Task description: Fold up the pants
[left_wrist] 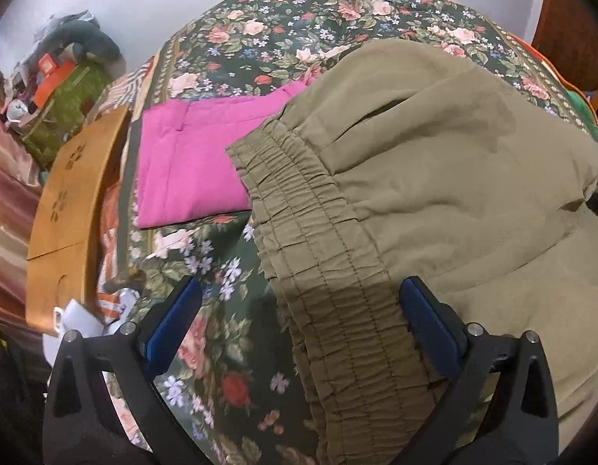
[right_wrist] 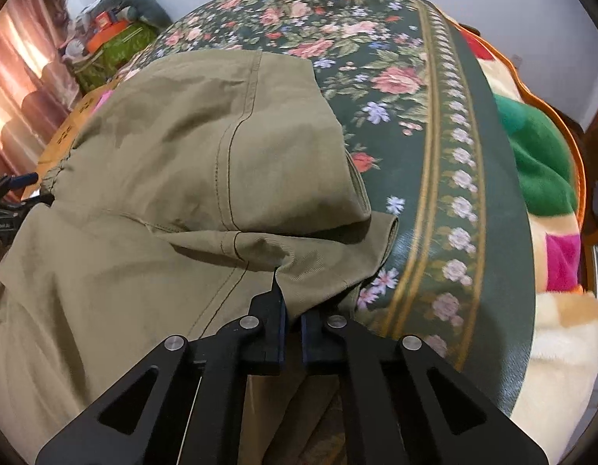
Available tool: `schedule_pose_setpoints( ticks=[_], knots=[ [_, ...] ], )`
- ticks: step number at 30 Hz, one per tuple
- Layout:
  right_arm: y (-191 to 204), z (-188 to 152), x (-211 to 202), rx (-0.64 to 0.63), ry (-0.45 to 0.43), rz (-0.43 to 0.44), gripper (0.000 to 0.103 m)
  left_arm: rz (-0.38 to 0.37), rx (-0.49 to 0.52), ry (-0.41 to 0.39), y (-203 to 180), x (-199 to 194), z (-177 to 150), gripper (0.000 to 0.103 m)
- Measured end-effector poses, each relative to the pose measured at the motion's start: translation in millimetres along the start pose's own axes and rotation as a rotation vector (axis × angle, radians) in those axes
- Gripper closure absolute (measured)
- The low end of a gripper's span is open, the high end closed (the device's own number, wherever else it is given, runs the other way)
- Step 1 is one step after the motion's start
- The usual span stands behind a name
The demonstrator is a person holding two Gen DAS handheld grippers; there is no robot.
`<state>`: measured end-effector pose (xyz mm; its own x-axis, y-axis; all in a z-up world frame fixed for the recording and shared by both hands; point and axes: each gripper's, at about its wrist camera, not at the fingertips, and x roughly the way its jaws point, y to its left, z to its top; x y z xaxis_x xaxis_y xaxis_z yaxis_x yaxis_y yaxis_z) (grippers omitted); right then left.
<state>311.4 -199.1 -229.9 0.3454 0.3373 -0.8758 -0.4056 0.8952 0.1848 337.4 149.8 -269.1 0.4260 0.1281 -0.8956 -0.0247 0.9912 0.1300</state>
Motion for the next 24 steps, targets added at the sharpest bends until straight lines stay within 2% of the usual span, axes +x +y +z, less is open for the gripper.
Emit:
schedule_pose_setpoints(
  ticks=[3, 7, 10, 12, 14, 18, 20, 22, 24],
  knots=[
    [3.3, 0.3, -3.5, -0.006, -0.010, -0.012, 0.102, -0.035, -0.030, -0.007, 7.6, 0.0, -4.9, 0.000],
    [3.0, -2.9, -29.3, 0.014, -0.119, -0.030, 0.099, -0.050, -0.078, -0.012, 16.1, -6.9, -16.4, 0.000],
    [-10.2, -6.3, -42.9, 0.081, -0.157, -0.009, 0.100, -0.019, -0.088, -0.033, 17.5, -20.8, -23.0, 0.000],
    [-15.1, -9.0, -50.7, 0.080, -0.172, -0.031, 0.100, 0.058, -0.072, -0.062, 15.4, -33.3, -23.4, 0.001],
    [-20.0, -9.5, -62.8, 0.086, -0.200, -0.011, 0.098, 0.091, -0.054, -0.090, 16.5, -42.1, -22.8, 0.001],
    [-17.9, 2.7, -80.4, 0.058, -0.242, 0.008, 0.097, 0.083, -0.058, -0.122, 26.1, -55.8, -13.9, 0.001],
    [-15.4, 10.6, -82.4, 0.044, -0.250, 0.022, 0.089, 0.070, -0.076, -0.121, 31.2, -55.5, -8.1, 0.001],
    [-12.9, 18.1, -80.7, 0.033, -0.253, 0.034, 0.059, 0.039, -0.110, -0.109, 36.7, -50.7, -1.7, 0.001],
    [-10.2, 28.4, -72.9, 0.021, -0.256, 0.052, 0.044, -0.017, -0.150, -0.075, 41.5, -39.3, 3.8, 0.001]
  ],
)
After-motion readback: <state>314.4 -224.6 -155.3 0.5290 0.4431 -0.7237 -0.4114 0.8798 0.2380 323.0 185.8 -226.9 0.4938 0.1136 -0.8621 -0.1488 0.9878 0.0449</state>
